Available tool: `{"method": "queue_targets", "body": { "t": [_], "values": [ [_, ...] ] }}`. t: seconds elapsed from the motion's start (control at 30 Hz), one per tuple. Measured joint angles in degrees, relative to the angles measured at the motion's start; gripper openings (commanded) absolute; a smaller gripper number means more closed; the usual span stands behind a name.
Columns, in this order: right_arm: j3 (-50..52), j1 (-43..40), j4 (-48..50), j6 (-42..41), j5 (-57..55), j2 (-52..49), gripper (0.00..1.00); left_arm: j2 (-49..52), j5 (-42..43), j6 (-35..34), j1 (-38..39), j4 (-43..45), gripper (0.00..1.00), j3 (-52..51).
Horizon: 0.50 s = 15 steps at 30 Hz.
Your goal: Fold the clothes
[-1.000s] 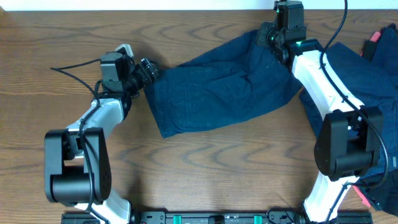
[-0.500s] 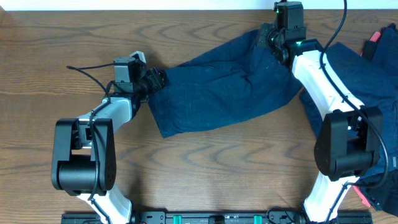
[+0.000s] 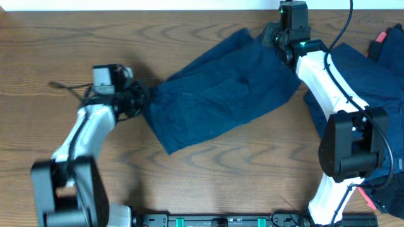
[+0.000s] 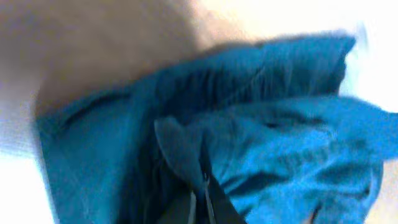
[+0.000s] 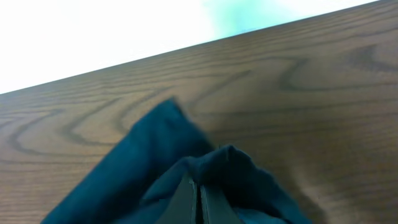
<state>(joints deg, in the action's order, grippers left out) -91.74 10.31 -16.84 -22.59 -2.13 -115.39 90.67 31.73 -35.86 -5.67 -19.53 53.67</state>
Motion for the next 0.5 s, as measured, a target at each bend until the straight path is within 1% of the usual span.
{"method": "queue_targets", "body": {
  "t": [0.1,0.3,0.4,0.5],
  "values": [
    [0.0,0.0,1.4,0.0,0.4,-1.9,0.01,-3.5,-2.4,-1.2,-0.7,-7.9,0.06,0.2],
    [0.0,0.7,4.8,0.0,2.8,-5.9,0.01,-3.7,-3.7,-1.9,-0.3,-18.8,0.06,0.2],
    [0.0,1.2,7.2,0.0,4.2,-7.1,0.01,-3.7,-4.5,-1.9,-0.2,-22.1,0.06,0.2],
    [0.2,1.8,10.4,0.0,5.2,-7.5,0.01,-3.7,-6.9,-1.9,-0.2,-22.6,0.06,0.2]
  ]
}}
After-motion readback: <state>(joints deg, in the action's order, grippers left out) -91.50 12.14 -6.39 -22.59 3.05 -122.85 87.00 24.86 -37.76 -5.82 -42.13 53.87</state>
